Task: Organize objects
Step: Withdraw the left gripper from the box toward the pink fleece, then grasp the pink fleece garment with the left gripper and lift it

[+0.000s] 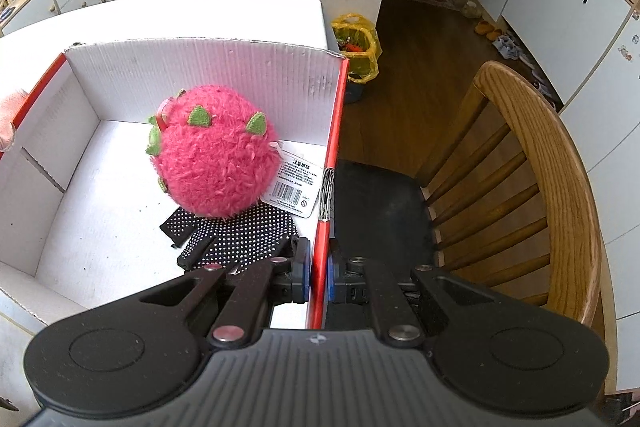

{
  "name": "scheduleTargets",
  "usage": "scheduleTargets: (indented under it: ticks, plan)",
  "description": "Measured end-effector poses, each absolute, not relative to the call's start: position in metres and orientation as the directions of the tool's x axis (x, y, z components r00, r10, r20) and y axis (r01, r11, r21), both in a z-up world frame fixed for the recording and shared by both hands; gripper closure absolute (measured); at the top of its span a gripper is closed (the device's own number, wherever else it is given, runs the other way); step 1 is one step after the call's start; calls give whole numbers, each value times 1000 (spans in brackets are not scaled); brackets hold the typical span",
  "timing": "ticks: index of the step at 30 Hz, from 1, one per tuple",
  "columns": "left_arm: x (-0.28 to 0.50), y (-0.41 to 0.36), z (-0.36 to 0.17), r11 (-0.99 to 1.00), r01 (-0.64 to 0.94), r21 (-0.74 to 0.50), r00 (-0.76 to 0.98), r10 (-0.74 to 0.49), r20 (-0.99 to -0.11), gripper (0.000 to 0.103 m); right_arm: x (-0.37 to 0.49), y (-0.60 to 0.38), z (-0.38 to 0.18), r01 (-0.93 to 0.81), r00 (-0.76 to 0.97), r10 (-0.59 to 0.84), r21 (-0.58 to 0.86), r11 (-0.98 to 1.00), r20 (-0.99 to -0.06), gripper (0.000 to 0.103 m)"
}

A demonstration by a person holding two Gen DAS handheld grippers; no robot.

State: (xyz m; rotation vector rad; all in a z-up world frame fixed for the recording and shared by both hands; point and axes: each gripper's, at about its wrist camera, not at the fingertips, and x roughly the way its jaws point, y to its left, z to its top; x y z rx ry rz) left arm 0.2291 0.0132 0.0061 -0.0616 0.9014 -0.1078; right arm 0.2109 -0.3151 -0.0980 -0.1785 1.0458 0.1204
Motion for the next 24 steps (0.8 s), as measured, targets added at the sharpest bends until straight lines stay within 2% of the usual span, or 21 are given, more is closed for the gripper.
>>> scheduleTargets:
  ticks: [12,20,24]
  plan:
    - [248,106,3,995,-69,-72,579,-19,-815,1,215,-313,-97,-169,481,-3,-96,981,-877,95]
    - [274,141,-37,993,-86,-82,479,-31,-877,1,218,-309,-98,-162,472,-26,-115,980,-881,95]
    - [282,147,-63,994,-98,-50,433,-2,-902,2,219,-305,-99,-163,469,-38,-129,978,-882,95]
